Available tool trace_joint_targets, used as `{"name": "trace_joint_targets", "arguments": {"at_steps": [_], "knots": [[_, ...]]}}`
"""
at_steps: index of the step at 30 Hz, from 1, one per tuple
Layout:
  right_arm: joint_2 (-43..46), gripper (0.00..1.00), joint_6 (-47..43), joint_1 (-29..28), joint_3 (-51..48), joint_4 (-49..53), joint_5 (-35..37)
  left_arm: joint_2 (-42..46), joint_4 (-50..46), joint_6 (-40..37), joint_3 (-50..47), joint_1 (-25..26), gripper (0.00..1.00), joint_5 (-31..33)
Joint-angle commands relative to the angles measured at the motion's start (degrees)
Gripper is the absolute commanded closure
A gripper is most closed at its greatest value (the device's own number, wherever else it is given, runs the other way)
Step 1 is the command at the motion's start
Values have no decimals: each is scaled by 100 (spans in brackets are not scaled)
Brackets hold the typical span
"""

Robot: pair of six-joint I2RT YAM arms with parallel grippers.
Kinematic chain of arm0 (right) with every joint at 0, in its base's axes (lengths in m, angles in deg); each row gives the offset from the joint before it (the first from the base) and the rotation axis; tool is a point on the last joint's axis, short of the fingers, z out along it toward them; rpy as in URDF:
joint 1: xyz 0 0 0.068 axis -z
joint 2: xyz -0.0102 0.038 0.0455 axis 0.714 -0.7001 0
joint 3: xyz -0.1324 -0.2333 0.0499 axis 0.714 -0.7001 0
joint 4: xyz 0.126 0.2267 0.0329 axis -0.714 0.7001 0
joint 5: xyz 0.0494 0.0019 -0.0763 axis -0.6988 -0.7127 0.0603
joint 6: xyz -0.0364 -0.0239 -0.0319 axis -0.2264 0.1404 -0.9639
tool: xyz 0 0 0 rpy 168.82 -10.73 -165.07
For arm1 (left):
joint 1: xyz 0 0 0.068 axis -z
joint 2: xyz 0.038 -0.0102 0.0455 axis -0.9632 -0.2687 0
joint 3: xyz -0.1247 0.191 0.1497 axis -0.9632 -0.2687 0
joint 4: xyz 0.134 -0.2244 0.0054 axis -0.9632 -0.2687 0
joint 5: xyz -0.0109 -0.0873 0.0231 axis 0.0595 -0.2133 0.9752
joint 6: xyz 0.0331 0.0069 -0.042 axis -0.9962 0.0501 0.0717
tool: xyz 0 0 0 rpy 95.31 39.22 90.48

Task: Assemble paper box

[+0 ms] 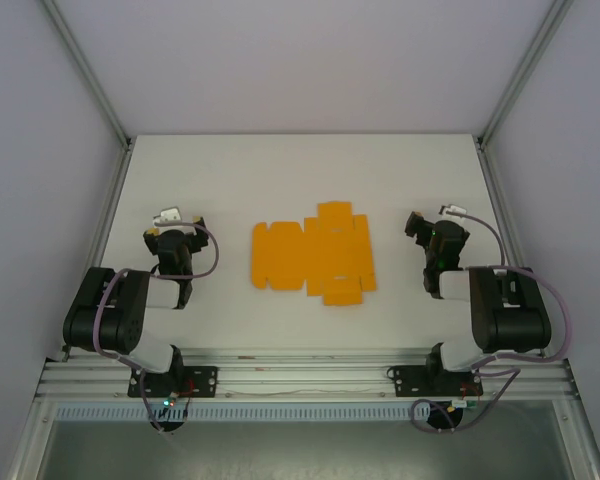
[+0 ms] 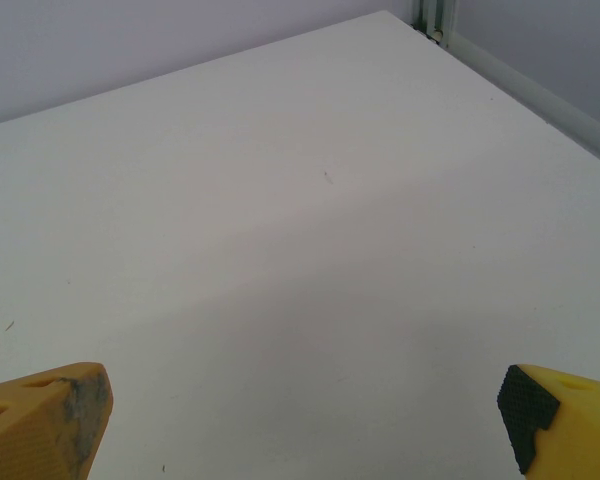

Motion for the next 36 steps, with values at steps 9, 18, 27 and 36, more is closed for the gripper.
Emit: {"name": "trace_joint_targets", "arguments": {"at_steps": [9,18,27,36], "knots": [[238,0,-84,19,62,185,-177,404,-449,-107,208,-39,0,-215],[1646,0,389,-72,950,2938,-95,1594,-2889,580,1185,-7,0,-910],[1671,36,1961,-1067,1972,5432,-1056,1501,-4581,2057,1823,1045,0,-1779],[-354,68,2260,-2017,2850,6038,-1533,1016,-5089,2293,1725,1283,0,-2701]]}}
